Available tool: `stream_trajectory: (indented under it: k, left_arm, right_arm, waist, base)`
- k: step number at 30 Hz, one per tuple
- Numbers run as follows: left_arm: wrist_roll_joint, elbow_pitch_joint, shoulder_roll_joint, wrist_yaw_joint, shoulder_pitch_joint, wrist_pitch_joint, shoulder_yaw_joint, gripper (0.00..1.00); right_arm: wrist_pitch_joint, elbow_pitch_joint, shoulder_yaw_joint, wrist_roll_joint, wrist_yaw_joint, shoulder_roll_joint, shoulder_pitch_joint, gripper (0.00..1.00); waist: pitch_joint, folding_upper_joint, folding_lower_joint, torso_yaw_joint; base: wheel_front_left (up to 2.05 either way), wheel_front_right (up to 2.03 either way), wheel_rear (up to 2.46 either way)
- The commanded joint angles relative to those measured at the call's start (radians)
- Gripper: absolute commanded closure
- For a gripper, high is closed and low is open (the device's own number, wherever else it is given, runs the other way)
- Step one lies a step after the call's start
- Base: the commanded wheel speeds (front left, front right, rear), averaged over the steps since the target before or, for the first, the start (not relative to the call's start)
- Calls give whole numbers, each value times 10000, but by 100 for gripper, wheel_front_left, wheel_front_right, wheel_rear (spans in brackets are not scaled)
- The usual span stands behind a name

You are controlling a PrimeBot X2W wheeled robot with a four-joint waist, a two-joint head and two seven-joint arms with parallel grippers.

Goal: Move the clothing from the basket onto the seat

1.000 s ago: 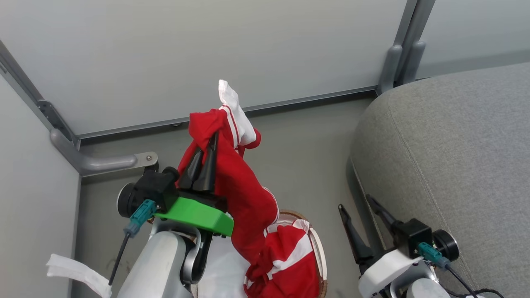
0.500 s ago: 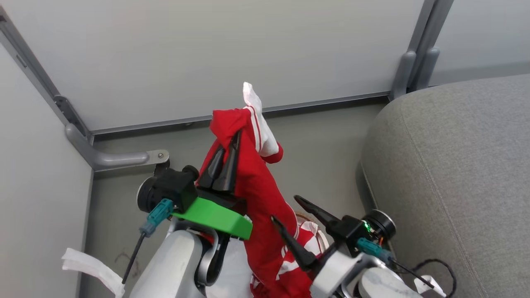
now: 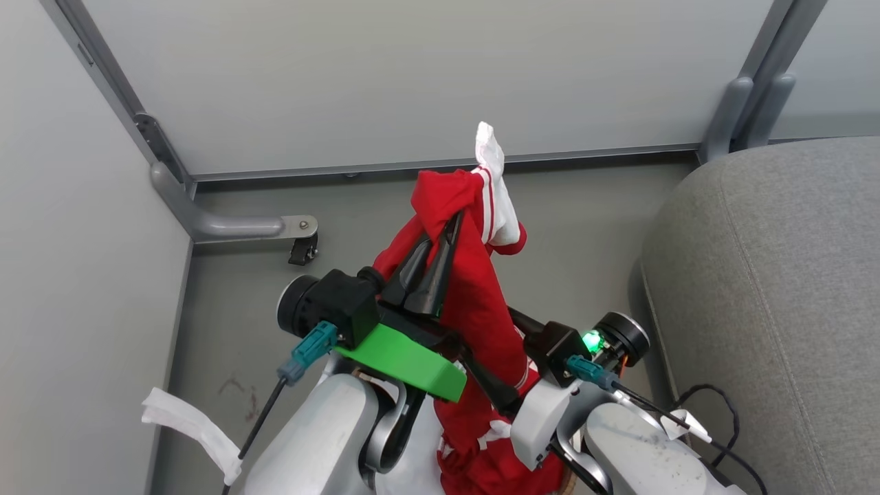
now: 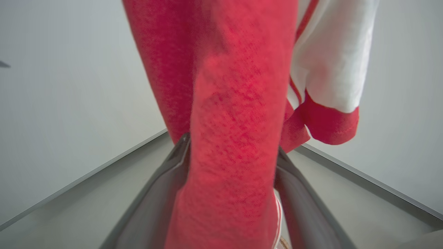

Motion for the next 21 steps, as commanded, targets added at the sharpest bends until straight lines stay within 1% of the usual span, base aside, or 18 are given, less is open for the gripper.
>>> stream_trajectory:
  k: [1,3,4,5,6,7,13,19,20,21]
  left_arm:
    - [-56,-66,24,43,-197,-8,-34,100]
    - [-92,-85,22,95,-235,-9,-107,100]
    - [-108,-88,22,109,-238,-9,-125,100]
    - [-103,-80,22,113,-241,-9,-126,100]
    - [-110,-54,22,116,-234,-9,-133,100]
    - [-115,-41,22,121,-227,-9,-136,100]
    - [-52,-22,22,174,-214,-9,-7,100]
    - [72,221,24,230,-165,-6,67,100]
    - [115,212,22,252,-170,-8,101,76]
    - [178,295,22,296,-148,-5,110,0]
  right_arm:
    - [-3,159,90,105,-10,-12,-71,0]
    - [-3,295,181,220,-10,-20,-42,0]
    - [-3,374,240,301,-10,-19,-16,3]
    - [-3,443,297,366,-10,-19,-1,55]
    - [-3,518,400,438,-10,-15,-6,76]
    - [-3,550,440,522,-10,-13,-21,100]
    - [-3,851,702,789,-10,-19,-38,100]
    - [-5,660,454,839,-10,-18,57,100]
    - [-3,594,398,854,-10,-17,96,100]
    - [-5,508,335,842,-10,-14,148,100]
  waist:
    - [120,0,1,179]
    - [162,0,1,238]
    - [195,0,1,261]
    - [217,0,1,273]
    - [237,0,1,286]
    - [260,0,1,291]
    - [380,0,1,241]
    - [381,0,1,116]
    - [375,0,1,84]
    - [363,0,1,32]
  base:
    - [0,0,0]
    - [0,0,0]
    - [0,0,0]
    - [0,0,0]
    - [0,0,0]
    - [0,0,0]
    - [0,0,0]
    - [0,0,0]
    - [0,0,0]
    - [0,0,0]
